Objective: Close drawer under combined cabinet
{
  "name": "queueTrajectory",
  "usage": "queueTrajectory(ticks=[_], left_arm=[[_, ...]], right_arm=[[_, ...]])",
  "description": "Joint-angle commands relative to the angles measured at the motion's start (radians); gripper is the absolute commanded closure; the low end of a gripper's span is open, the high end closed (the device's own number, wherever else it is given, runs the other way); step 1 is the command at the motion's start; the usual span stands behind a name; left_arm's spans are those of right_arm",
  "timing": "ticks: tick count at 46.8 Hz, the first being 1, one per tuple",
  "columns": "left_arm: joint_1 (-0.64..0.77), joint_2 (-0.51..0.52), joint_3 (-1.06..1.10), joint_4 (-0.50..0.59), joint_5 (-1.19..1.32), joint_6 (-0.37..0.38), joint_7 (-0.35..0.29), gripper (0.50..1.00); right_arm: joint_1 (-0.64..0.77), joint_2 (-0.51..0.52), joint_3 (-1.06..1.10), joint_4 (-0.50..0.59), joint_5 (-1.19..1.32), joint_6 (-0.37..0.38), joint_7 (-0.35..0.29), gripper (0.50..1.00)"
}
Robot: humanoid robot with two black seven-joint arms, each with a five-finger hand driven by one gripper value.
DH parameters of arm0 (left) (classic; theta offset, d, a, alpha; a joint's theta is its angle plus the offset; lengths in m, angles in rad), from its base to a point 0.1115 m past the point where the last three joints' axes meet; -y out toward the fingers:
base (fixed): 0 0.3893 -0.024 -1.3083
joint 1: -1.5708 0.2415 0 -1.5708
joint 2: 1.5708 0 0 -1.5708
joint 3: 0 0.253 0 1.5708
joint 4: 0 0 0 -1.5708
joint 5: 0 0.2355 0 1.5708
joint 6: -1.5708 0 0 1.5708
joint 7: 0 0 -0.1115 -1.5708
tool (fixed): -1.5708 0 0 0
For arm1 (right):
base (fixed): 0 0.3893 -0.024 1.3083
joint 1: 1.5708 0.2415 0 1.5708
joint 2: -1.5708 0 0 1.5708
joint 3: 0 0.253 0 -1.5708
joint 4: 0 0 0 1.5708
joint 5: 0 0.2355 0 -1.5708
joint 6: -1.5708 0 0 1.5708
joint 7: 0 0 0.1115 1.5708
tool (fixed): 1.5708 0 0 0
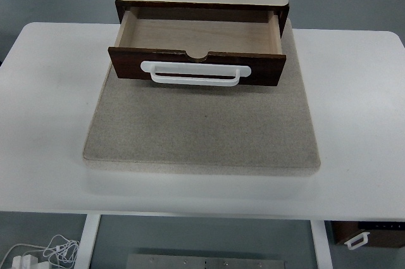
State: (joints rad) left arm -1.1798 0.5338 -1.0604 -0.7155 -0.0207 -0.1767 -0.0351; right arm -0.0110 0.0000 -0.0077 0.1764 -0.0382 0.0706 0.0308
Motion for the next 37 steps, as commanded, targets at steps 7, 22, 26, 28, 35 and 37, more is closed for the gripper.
queueTrajectory(ticks=[7, 22, 26, 28, 35, 37], left_arm=[[-0.015, 0.071, 0.042, -0.143, 0.064, 0.000, 0.000, 0.504], [-0.027, 0.114, 0.049, -0.315, 0.111, 0.000, 0.007, 0.504], [-0.035, 0.114, 0.049, -0.352, 0.148, 0.000, 0.011, 0.504], [-0.041, 0.112, 0.057, -0.371, 0.162, 0.000, 0.012, 0.504], [-0.083, 0.109, 0.135, -0.438, 0.170, 0.002, 0.012, 0.504], [-0.086, 0.107, 0.155, -0.461, 0.170, 0.003, 0.012, 0.504]], right_arm=[[0.000, 0.000, 0.000, 0.000, 0.000, 0.000, 0.000, 0.548], [-0.001, 0.000, 0.000, 0.000, 0.000, 0.000, 0.000, 0.548], [-0.001, 0.000, 0.000, 0.000, 0.000, 0.000, 0.000, 0.548], [0.000, 0.000, 0.000, 0.000, 0.000, 0.000, 0.000, 0.548], [-0.001, 0.000, 0.000, 0.000, 0.000, 0.000, 0.000, 0.548], [0.000, 0.000, 0.000, 0.000, 0.001, 0.000, 0.000, 0.548]])
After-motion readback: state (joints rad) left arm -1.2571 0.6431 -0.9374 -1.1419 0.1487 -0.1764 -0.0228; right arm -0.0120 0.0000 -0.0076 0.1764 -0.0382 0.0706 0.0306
